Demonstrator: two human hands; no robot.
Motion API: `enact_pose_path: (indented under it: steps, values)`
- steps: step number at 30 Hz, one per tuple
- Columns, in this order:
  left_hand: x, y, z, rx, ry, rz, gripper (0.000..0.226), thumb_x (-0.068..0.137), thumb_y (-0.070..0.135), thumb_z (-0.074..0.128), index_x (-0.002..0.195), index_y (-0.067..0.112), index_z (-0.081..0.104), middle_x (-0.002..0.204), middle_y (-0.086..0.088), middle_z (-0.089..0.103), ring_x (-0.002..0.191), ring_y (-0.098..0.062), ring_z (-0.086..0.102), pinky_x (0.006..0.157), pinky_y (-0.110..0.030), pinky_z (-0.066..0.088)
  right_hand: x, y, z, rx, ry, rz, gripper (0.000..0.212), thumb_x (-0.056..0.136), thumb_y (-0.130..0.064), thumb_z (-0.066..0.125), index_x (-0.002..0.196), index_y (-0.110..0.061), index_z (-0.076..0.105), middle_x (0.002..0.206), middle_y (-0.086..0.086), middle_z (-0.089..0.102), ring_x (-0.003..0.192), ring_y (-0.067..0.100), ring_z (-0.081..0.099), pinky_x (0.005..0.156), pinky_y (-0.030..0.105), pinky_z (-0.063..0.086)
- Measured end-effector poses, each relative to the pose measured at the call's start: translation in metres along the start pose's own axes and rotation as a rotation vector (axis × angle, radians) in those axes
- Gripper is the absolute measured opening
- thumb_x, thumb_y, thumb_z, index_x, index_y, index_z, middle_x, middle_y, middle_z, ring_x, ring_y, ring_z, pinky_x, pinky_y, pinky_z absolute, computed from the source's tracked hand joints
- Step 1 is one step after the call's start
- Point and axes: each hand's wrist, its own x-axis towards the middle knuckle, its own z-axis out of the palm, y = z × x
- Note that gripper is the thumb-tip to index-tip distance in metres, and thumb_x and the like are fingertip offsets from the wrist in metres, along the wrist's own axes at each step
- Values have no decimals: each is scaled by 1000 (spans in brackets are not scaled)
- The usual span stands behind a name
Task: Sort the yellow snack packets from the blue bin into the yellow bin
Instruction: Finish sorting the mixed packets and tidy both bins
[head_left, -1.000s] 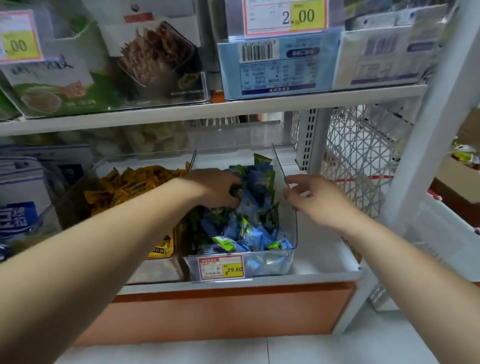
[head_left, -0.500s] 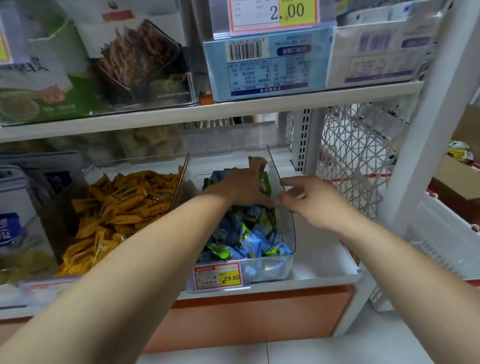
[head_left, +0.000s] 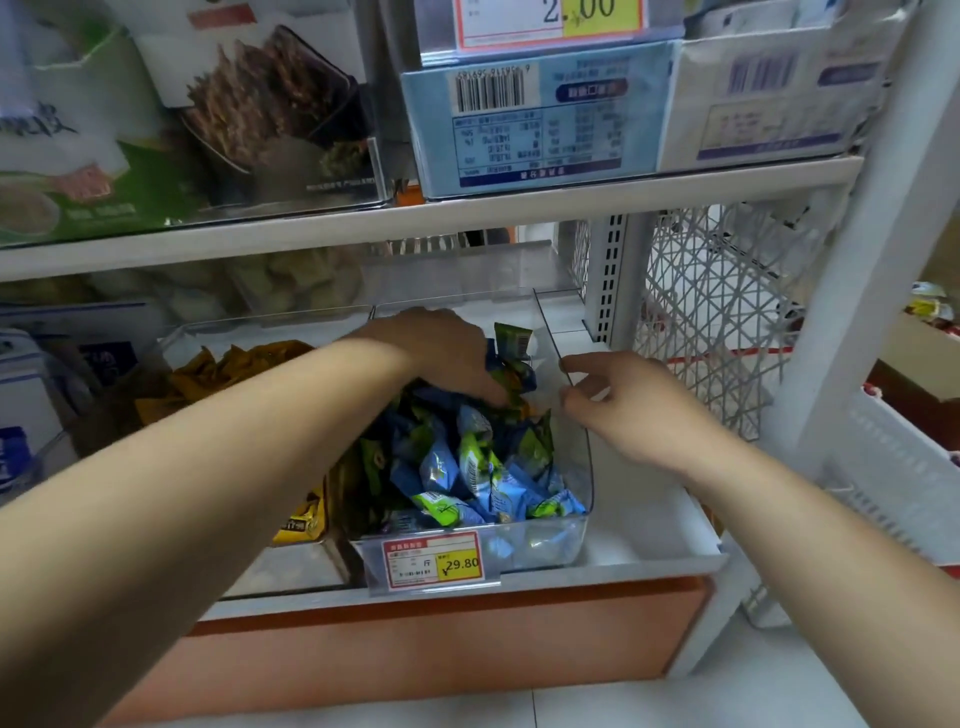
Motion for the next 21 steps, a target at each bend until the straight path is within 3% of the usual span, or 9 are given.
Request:
enact_pose_path:
  steps: [3, 6, 8, 11, 13, 15, 17, 19, 21]
  values:
    - [16, 26, 3, -144, 195, 70, 49, 84, 53, 61, 53, 16, 52, 54, 0, 49, 51, -19, 48, 53, -28, 42, 1, -1, 0, -15, 7, 4, 43, 91, -36, 59, 133, -26, 59, 85, 4, 74, 70, 0, 61, 46, 17, 43]
    - [31, 37, 19, -256, 205, 153, 14, 90, 21, 64, 89, 12, 75, 91, -4, 69, 75, -14, 57, 67, -27, 43, 0, -3, -2, -42, -7, 4, 32, 90, -37, 59, 122, -32, 64, 88, 4, 74, 73, 6, 65, 62, 23, 52]
    - [35, 34, 29, -271, 156, 165, 20, 93, 20, 61, 111, 19, 72, 113, 1, 65, 93, -14, 56, 73, -24, 39, 0, -5, -3, -44, -10, -2, 33, 90, -38, 58, 123, -33, 64, 87, 2, 74, 74, 7, 65, 69, 27, 54]
    - [33, 17, 35, -319, 94, 119, 26, 99, 34, 55, 118, 27, 69, 122, 6, 64, 97, -12, 56, 72, -24, 39, 0, -7, -2, -35, -8, 8, 43, 90, -41, 58, 132, -31, 59, 82, -17, 68, 72, -4, 60, 66, 19, 49]
    - [32, 11, 37, -273, 53, 88, 31, 98, 47, 53, 116, 30, 72, 117, 8, 69, 94, -11, 62, 69, -26, 42, 0, -6, -3, -26, -20, 11, 46, 90, -42, 58, 135, -31, 56, 82, -23, 64, 71, -5, 60, 61, 15, 47]
    - [30, 18, 40, -121, 54, 87, 29, 95, 51, 56, 107, 32, 75, 101, 6, 72, 82, -13, 65, 62, -26, 45, -1, -5, -3, -19, -23, 6, 47, 91, -41, 58, 136, -30, 56, 85, -17, 67, 70, -2, 62, 57, 13, 45]
    - [44, 30, 42, -35, 115, 138, 19, 94, 25, 63, 108, 28, 75, 101, 3, 73, 85, -17, 66, 62, -29, 47, 5, 3, -5, -6, -5, 14, 46, 92, -40, 58, 136, -29, 55, 89, -6, 71, 68, 4, 64, 52, 12, 43]
    - [44, 33, 45, -126, 121, 182, 37, 86, -1, 61, 113, 20, 73, 110, 0, 71, 95, -19, 66, 69, -30, 48, 5, 3, -5, -3, -11, 15, 47, 92, -41, 57, 137, -30, 54, 90, -5, 72, 70, 8, 66, 51, 13, 44]
    - [42, 27, 45, -238, 115, 198, 37, 88, 0, 61, 119, 19, 70, 118, 0, 69, 99, -16, 63, 75, -27, 44, 4, 3, -5, 2, -23, 20, 49, 91, -44, 57, 138, -32, 53, 86, -17, 67, 69, 3, 65, 52, 9, 44]
